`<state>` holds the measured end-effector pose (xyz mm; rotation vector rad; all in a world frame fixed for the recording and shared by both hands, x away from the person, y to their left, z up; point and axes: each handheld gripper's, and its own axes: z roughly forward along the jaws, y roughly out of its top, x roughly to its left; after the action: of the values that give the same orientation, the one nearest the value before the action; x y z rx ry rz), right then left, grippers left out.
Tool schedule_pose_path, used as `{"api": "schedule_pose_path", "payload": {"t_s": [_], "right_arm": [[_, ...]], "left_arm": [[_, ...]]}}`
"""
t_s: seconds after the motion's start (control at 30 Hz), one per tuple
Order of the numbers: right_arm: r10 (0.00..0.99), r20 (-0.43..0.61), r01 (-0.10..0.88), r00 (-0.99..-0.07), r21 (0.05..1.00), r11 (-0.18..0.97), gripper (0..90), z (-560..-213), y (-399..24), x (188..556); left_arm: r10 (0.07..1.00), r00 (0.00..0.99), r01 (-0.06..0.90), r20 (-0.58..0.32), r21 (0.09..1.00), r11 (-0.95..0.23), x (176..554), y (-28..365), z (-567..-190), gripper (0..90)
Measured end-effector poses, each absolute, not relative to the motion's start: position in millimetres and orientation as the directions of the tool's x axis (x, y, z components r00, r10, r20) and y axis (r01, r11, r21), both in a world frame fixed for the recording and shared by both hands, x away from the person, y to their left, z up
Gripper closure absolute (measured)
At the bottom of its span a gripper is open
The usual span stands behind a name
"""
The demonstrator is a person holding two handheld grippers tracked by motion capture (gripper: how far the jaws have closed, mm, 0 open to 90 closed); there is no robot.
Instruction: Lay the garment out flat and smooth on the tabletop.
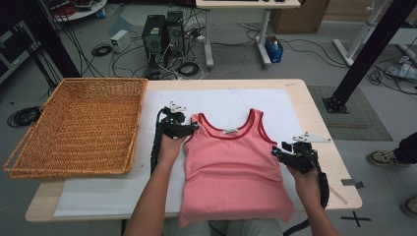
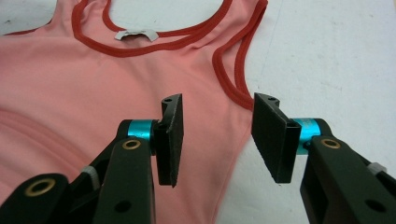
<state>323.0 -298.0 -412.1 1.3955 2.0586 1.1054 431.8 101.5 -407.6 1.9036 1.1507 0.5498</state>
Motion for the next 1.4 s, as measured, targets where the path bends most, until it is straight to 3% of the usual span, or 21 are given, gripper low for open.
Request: {"api": "schedule_pose_path", "payload": {"t_s": [0.1,0.17,0.43,0.6,0.83,0.97,1.1,1.13,1.17,1.4], "right_arm": [[0.903,0.088,0.577,-0.421,0.794,0.191,53.6,-411,-298,329],[0.901,0.089,0.576,-0.424,0.794,0.192,53.5,-411,-298,331],[0.914,0.13,0.589,-0.384,0.797,0.134,50.6,-405,-310,343],[0.908,0.133,0.596,-0.398,0.79,0.146,49.0,-404,-312,346],[0.914,0.138,0.604,-0.382,0.786,0.134,47.7,-403,-321,353],[0.914,0.149,0.602,-0.377,0.79,0.119,47.7,-403,-325,353],[0.916,0.154,0.608,-0.371,0.786,0.114,47.7,-406,-331,354],[0.917,0.154,0.61,-0.369,0.784,0.114,47.7,-406,-332,354],[0.917,0.155,0.612,-0.367,0.783,0.113,47.7,-407,-332,355],[0.934,0.112,0.574,-0.338,0.812,0.111,50.1,-399,-326,371]], "left_arm": [[0.883,0.464,0.489,-0.071,0.852,-0.188,448,105,-409,42.5],[0.883,0.465,0.527,-0.063,0.821,-0.219,463,105,-409,43.7],[0.864,0.495,0.48,-0.092,0.858,-0.183,491,100,-390,47.0],[0.863,0.481,0.622,-0.157,0.755,-0.209,497,106,-413,43.0],[0.848,0.515,0.638,-0.125,0.716,-0.282,501,90,-428,44.6],[0.866,0.487,0.661,-0.114,0.697,-0.28,501,86,-440,47.7],[0.873,0.486,0.616,-0.033,0.722,-0.316,494,82,-442,63.1],[0.867,0.497,0.615,-0.024,0.715,-0.332,494,81,-441,77.4],[0.869,0.495,0.607,0.001,0.715,-0.347,494,79,-440,82.6],[0.929,0.367,0.555,-0.049,0.813,-0.176,496,91,-430,84.9]]}}
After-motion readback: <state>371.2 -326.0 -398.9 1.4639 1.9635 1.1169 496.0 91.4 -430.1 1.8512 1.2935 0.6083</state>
